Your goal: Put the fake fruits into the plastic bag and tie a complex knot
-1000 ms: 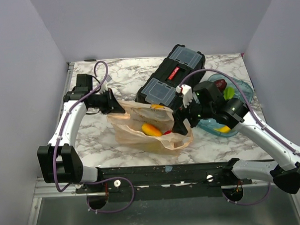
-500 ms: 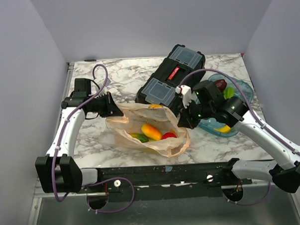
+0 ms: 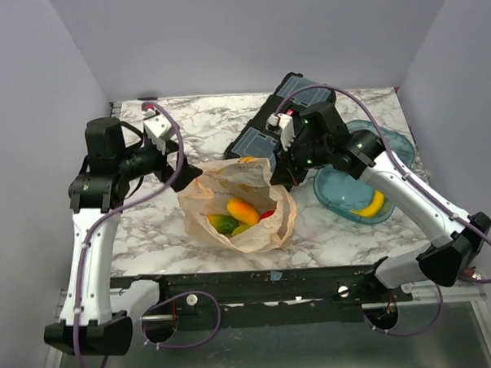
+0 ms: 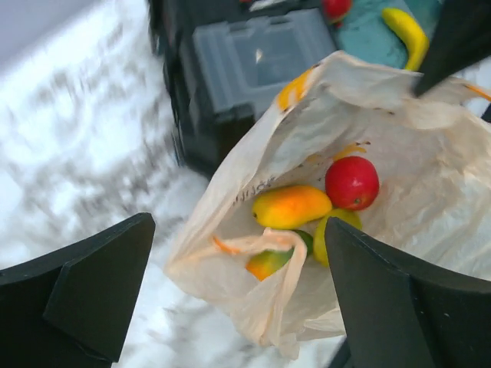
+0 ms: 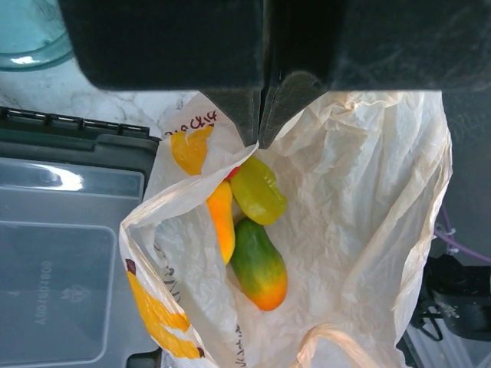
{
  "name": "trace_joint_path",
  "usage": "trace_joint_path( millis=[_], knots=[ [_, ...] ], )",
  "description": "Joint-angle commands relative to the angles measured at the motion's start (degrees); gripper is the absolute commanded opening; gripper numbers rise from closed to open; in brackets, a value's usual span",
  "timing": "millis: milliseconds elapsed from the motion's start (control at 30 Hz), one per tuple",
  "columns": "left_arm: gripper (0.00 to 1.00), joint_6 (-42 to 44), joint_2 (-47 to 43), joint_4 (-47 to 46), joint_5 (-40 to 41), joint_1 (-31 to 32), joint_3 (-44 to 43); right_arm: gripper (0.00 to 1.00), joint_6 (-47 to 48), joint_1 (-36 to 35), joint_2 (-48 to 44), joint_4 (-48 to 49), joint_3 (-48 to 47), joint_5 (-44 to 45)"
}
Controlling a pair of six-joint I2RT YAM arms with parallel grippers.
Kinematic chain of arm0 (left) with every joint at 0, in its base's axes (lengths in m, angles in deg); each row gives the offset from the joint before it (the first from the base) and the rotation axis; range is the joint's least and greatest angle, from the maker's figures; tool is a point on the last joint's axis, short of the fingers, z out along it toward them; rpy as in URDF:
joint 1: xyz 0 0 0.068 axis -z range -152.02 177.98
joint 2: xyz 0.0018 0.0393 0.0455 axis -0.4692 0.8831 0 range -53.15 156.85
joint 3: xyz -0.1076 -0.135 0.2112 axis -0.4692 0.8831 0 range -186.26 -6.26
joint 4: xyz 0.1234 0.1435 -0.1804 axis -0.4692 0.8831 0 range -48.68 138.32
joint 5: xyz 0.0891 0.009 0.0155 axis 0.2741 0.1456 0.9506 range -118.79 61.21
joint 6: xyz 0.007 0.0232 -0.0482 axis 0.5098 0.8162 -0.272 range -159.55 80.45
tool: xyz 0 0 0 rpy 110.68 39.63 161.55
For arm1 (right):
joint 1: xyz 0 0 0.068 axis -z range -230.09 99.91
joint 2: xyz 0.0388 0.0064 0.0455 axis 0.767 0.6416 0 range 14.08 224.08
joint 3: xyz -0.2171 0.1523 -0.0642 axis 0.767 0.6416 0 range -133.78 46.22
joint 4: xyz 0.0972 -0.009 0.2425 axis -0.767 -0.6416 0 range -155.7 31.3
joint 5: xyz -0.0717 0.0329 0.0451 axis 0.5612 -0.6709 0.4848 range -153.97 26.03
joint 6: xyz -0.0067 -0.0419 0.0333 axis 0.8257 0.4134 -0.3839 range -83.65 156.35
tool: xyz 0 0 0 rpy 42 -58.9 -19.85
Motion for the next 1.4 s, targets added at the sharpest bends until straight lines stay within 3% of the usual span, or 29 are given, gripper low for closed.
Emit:
trace_joint_path(
  millis=[0,67,167,267,400,500,667,833,933,1167,1367],
  knots=[
    [0.99,31.63,-3.20,10.32,-9.55,8.47,-8.64,0.01,-1.24,2.02,2.27,-2.50,-2.99,-6.92],
    [0.98,36.78,-2.59,15.61,-3.23,19.31,-11.18,0.01,-3.10,4.24,3.64,-2.86,-3.95,-10.17],
    [0.97,39.79,-2.89,14.79,3.44,34.30,-9.99,0.01,-6.76,7.61,5.07,-2.73,-3.36,-15.74],
    [0.81,45.57,-0.90,13.87,10.82,47.09,-9.91,0.01,-8.04,8.99,5.64,-2.81,-2.75,-18.45],
    [0.58,53.70,4.78,14.95,18.60,56.51,-13.43,0.01,-9.86,9.09,6.09,-2.25,-1.33,-22.00],
    [0.49,55.97,7.60,12.05,21.49,59.36,-15.08,0.01,-10.89,9.04,6.01,-1.14,-0.07,-23.78],
    [0.49,62.67,9.19,6.72,26.27,62.66,-11.60,0.01,-11.61,9.04,5.86,-0.44,0.21,-24.41],
    [0.50,63.44,10.31,-1.19,29.99,65.36,-8.12,0.01,-12.13,9.08,5.27,0.11,1.11,-24.38],
    [0.50,62.30,11.97,-1.25,30.04,66.44,-9.29,0.01,-12.42,9.04,5.00,0.05,1.36,-24.60],
    [0.59,69.12,11.89,-6.14,33.23,68.21,-2.28,0.01,-13.19,8.99,4.94,0.22,1.46,-25.61],
    [0.59,72.04,13.10,-7.73,35.05,68.71,-0.55,0.01,-14.17,9.09,4.78,0.54,1.88,-26.83]
  ],
)
